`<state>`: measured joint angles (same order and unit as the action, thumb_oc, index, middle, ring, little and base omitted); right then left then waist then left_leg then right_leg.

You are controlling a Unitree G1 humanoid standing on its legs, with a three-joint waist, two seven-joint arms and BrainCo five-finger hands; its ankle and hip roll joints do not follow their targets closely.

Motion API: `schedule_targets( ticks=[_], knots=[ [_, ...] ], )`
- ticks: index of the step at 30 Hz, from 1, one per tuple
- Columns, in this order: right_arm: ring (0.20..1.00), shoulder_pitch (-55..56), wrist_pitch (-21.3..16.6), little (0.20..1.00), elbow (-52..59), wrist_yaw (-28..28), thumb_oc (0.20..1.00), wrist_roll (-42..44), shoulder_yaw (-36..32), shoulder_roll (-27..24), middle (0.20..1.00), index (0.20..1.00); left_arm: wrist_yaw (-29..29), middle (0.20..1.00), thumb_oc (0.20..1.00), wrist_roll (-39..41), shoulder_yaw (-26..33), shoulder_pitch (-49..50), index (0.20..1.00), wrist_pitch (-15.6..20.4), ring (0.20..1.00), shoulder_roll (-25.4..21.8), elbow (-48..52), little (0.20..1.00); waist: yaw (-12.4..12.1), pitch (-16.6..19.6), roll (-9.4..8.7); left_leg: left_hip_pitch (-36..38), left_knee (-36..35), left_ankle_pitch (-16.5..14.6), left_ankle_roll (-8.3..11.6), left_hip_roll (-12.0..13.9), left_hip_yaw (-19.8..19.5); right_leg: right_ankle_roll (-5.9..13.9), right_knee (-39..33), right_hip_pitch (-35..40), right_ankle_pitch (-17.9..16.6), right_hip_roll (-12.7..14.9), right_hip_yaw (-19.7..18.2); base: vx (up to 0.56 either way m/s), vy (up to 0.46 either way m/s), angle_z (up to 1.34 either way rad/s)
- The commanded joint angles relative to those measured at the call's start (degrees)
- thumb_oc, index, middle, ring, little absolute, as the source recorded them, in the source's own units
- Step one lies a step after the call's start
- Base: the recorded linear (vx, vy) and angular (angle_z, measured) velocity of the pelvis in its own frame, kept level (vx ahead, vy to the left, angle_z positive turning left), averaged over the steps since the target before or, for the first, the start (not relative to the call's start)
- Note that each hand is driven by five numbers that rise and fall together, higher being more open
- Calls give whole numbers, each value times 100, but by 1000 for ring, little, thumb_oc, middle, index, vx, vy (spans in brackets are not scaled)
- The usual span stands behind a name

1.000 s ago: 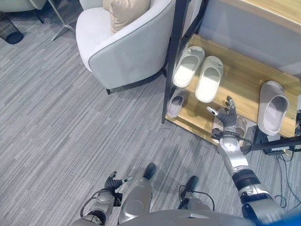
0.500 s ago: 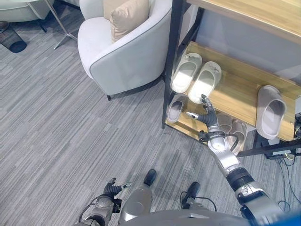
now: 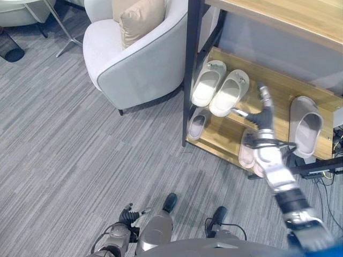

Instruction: Arrange the slippers neatly on the shoe rack.

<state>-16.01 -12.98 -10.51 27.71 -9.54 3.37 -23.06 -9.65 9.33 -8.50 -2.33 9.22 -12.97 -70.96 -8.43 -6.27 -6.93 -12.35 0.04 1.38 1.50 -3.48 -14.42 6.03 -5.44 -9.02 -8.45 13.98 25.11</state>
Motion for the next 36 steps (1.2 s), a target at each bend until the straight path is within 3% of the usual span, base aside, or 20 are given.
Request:
schedule_targets(
  ticks=[1,6,9,16,26,36],
  knots=[
    [1000,-429,9,1000,-399,486,1000,-522,-118,-584,1000,1000,-17,1000,1000,-235,-63,-203,1000,68,1000,87,-346,1000,-111,-7,203,236,-450,-204,66,25,-129,542,62,749,569,2,27,-12,-30,-20],
    [1000,-1306,318,1000,-1910,791,1000,-175,-162,-1420,1000,1000,131,1000,1000,-115,-283,22,1000,122,1000,44,-332,1000,-124,-121,343,79,-463,-111,106,32,21,549,44,522,506,1,-153,-27,-11,-15],
    [1000,-1545,535,1000,-2558,1141,1000,-18,-412,-1662,1000,1000,131,1000,1000,43,-385,40,1000,154,1000,3,-238,1000,-97,-193,416,-9,-483,-79,133,48,76,535,44,416,498,-12,-205,5,-39,-12],
    [1000,-1226,855,1000,-3377,1535,1000,325,-952,-1546,1000,1000,79,1000,1000,179,-347,140,1000,146,1000,26,-215,1000,3,-197,616,-30,-501,-90,135,16,98,541,44,393,501,27,-246,33,-8,-3],
    [1000,-1631,798,1000,-4182,1223,1000,850,-489,-1251,1000,1000,-41,1000,1000,378,-452,-11,1000,139,1000,78,-248,1000,64,-253,564,-115,-504,-75,124,-11,136,536,44,251,469,42,-304,0,0,0],
    [1000,-2366,815,1000,-4824,1225,1000,888,-213,-1858,1000,1000,-95,1000,1000,409,-492,-37,1000,215,1000,-20,-289,1000,-45,-398,494,-349,-504,1,167,-67,121,583,44,75,398,94,-237,0,2,1]
  ],
)
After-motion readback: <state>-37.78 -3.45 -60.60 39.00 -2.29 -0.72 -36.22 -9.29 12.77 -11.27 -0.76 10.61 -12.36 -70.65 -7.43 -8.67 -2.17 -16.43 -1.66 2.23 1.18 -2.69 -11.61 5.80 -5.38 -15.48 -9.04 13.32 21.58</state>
